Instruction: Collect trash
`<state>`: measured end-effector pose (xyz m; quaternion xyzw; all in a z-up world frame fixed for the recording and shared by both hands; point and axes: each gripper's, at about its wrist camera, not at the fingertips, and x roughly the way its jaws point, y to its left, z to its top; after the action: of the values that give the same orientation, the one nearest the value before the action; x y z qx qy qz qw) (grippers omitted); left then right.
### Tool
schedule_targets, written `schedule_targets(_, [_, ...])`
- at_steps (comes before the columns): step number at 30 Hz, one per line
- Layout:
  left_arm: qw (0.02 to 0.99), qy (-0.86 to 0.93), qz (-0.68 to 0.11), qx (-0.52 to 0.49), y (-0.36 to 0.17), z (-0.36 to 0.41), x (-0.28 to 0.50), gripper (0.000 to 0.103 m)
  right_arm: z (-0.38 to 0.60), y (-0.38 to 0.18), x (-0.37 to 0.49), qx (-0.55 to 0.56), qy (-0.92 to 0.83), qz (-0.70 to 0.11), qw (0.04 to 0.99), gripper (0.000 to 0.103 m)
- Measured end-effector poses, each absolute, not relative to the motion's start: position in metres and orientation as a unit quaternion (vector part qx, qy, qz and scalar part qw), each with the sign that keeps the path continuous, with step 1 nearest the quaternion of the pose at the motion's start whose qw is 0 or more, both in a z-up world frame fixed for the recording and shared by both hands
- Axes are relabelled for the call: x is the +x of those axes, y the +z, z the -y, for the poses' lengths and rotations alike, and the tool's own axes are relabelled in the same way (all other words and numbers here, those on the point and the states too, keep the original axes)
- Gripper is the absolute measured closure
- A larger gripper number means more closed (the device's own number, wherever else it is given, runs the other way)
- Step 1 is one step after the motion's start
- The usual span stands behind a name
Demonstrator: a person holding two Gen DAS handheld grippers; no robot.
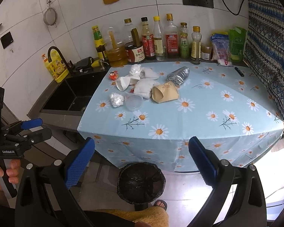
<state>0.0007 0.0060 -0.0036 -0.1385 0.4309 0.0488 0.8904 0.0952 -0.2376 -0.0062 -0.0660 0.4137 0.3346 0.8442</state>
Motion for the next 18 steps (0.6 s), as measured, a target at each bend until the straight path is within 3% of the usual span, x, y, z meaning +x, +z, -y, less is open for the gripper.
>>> schedule_targets(18, [0.887,0.058,-0.432,-0.149,-0.0076,-0.0163,-0.0006,0.007,0.2294,-0.0089,0.0969,-0.06,0.343,-0.42,0.838,0.005])
